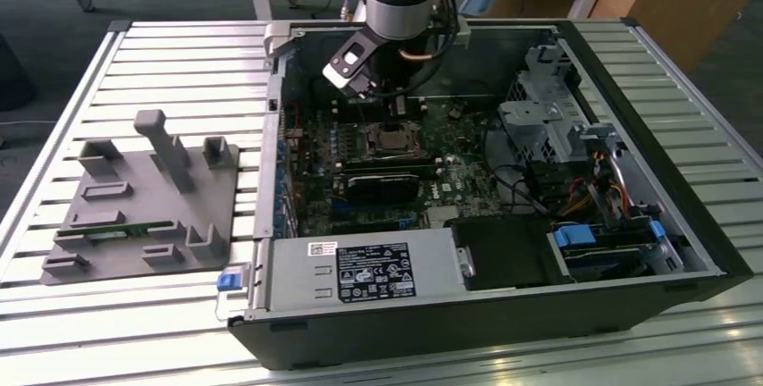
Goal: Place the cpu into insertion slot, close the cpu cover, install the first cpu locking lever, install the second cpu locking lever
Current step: 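Close the cpu cover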
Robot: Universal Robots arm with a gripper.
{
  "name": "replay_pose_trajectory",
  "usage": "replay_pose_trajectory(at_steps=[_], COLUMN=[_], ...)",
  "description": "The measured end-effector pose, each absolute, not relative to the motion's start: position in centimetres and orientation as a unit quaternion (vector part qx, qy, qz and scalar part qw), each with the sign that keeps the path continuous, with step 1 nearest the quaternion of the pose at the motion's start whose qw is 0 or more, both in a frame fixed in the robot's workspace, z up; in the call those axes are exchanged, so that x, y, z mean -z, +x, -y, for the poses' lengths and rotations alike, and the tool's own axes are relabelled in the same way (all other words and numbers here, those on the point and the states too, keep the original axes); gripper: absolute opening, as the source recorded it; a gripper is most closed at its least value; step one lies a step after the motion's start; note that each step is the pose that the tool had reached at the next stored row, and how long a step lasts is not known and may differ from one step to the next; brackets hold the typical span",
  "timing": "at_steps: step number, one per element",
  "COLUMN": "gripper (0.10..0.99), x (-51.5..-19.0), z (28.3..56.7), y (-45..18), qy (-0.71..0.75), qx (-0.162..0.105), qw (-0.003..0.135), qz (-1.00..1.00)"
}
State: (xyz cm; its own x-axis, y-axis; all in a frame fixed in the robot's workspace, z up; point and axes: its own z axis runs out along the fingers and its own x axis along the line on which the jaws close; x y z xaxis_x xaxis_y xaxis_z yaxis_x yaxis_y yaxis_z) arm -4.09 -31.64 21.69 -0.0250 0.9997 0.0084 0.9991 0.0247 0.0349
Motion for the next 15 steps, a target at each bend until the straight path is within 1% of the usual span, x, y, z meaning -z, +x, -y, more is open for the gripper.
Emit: replay_pose_trajectory(at_steps=[15], gripper=[0.106], x=[-20.4], z=[31.7], y=[-5.4], qy=[0.698], qx=[-0.015], qw=[0.009], qz=[-0.716])
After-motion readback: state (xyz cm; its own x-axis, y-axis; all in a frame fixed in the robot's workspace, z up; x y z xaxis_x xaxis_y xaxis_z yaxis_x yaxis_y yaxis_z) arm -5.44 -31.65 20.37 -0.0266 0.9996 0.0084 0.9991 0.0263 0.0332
